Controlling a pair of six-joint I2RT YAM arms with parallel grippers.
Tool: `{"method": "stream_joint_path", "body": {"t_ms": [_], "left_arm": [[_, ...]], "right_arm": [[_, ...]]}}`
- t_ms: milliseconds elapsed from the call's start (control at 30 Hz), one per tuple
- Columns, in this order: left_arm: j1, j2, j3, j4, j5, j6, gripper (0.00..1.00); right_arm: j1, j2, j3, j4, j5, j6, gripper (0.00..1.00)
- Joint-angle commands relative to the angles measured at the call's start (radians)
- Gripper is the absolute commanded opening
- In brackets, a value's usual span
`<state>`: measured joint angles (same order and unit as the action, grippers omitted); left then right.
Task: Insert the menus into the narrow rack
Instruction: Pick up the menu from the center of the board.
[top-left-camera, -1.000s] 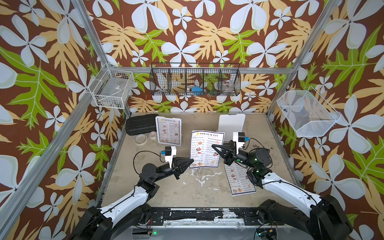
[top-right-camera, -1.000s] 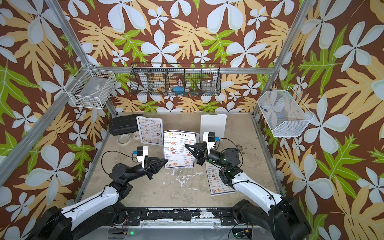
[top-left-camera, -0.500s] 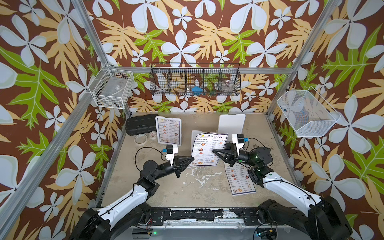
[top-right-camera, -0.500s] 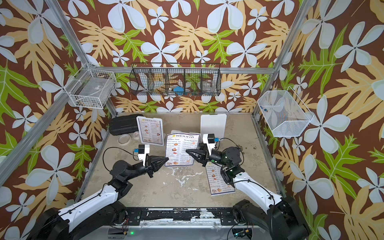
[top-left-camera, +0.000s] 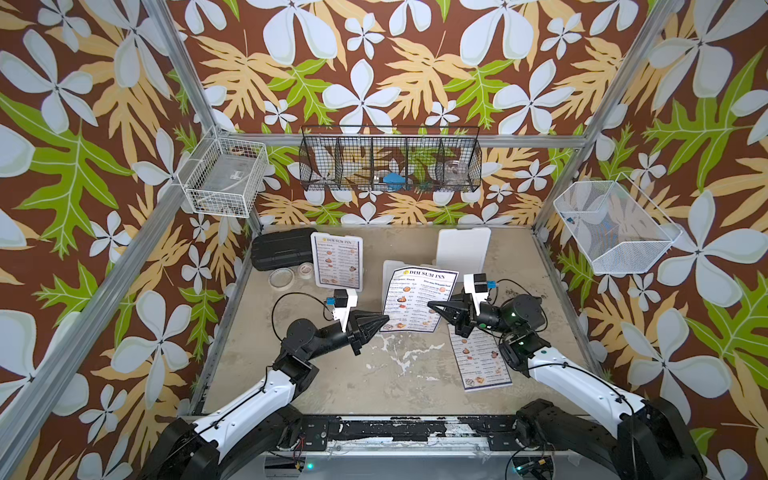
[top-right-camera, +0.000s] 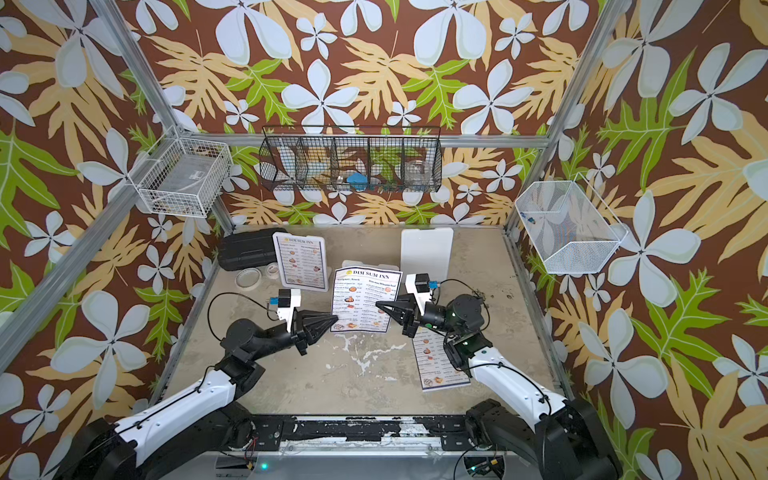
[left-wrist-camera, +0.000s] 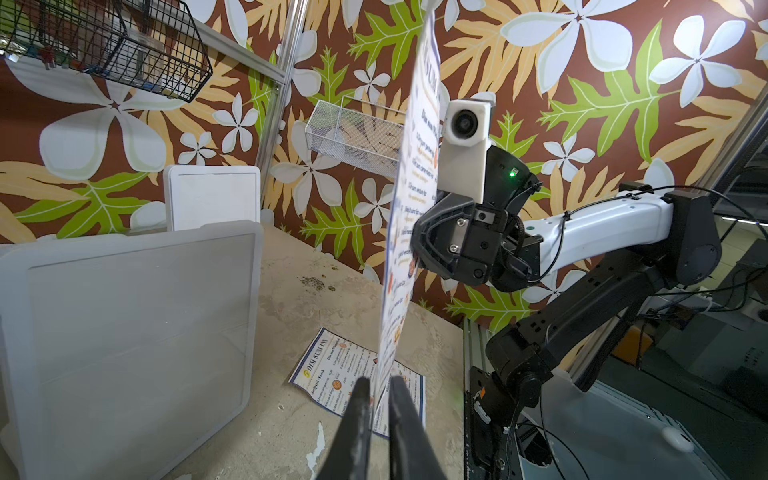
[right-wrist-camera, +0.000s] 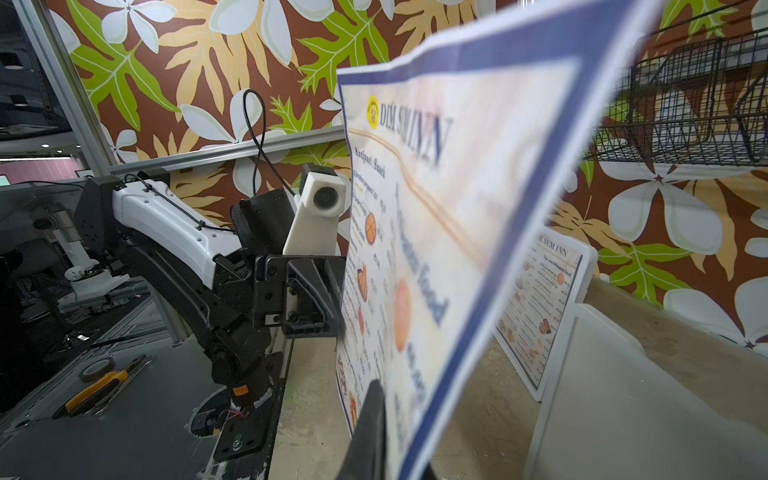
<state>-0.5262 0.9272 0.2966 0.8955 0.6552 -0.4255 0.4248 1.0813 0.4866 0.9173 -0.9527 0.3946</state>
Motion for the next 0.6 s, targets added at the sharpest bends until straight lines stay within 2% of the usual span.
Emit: {"method": "stream_joint_path", "body": {"t_ms": [0, 167, 267, 333, 467, 567], "left_arm": [[0.0, 0.013, 0.008, 0.028, -0.007, 0.006, 0.18], [0.0, 0.046, 0.017, 0.075, -0.003, 0.008, 0.24], [0.0, 0.065, 0.036, 0.075, -0.005, 0.017, 0.24], [0.0, 0.076, 0.05, 0.07, -0.005, 0.024, 0.21], [0.002, 0.088, 0.099, 0.019, -0.03, 0.057, 0.08], [0.003, 0.093, 0.136, -0.027, -0.044, 0.087, 0.02]], "right_arm": [[0.0, 0.001, 0.01, 0.081, 0.023, 0.039, 0.04], [0.0, 0.032, 0.043, 0.133, 0.04, 0.095, 0.02], [-0.001, 0.05, 0.063, 0.147, 0.046, 0.113, 0.02], [-0.002, 0.062, 0.078, 0.147, 0.054, 0.117, 0.02], [-0.013, 0.096, 0.104, 0.163, 0.048, 0.134, 0.03], [-0.032, 0.113, 0.114, 0.172, 0.049, 0.145, 0.08]]}}
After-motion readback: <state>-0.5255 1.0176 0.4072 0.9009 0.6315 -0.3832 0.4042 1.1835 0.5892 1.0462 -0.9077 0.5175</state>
